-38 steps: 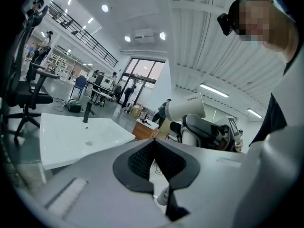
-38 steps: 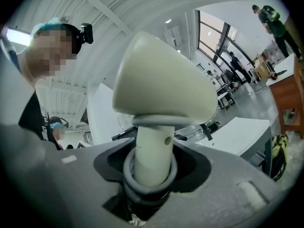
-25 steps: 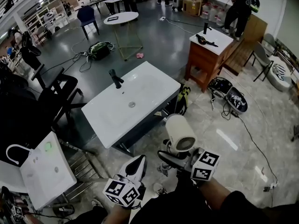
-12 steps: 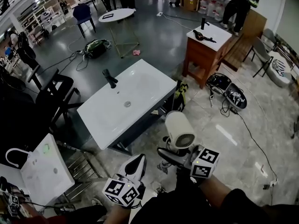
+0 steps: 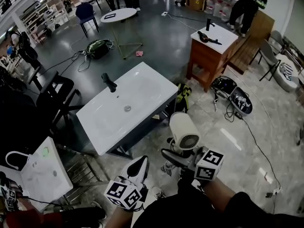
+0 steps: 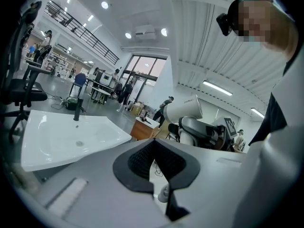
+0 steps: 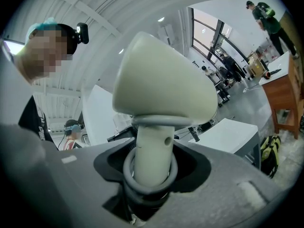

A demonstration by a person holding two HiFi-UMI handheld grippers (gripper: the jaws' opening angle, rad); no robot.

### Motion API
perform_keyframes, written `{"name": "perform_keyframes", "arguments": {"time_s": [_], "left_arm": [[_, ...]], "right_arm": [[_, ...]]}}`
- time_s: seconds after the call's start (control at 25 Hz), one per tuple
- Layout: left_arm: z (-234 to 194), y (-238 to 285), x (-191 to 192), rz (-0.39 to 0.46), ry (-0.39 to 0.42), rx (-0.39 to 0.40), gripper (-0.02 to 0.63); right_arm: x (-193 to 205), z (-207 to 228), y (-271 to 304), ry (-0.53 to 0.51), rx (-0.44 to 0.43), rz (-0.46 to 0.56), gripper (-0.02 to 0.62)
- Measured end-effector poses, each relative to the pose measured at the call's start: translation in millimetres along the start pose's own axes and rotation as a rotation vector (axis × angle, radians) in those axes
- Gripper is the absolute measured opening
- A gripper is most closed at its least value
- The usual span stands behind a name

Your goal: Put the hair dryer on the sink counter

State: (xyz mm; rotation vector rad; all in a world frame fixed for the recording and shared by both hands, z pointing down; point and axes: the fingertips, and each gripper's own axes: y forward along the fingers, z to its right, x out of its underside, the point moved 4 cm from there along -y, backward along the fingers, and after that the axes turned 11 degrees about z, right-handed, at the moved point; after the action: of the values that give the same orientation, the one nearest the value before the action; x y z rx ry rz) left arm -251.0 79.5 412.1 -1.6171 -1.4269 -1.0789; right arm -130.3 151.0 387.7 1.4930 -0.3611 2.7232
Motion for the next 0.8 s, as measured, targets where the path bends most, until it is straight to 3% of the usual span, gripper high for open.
{"name": "perform_keyframes", "arguments": {"time_s": [0.8], "left_arm": [[18,100,13,0.012,-0.010,-0.042,0.003]], "right_arm": [[-51,93,-16,0.031,-0.023,-0.018,0.216]]}}
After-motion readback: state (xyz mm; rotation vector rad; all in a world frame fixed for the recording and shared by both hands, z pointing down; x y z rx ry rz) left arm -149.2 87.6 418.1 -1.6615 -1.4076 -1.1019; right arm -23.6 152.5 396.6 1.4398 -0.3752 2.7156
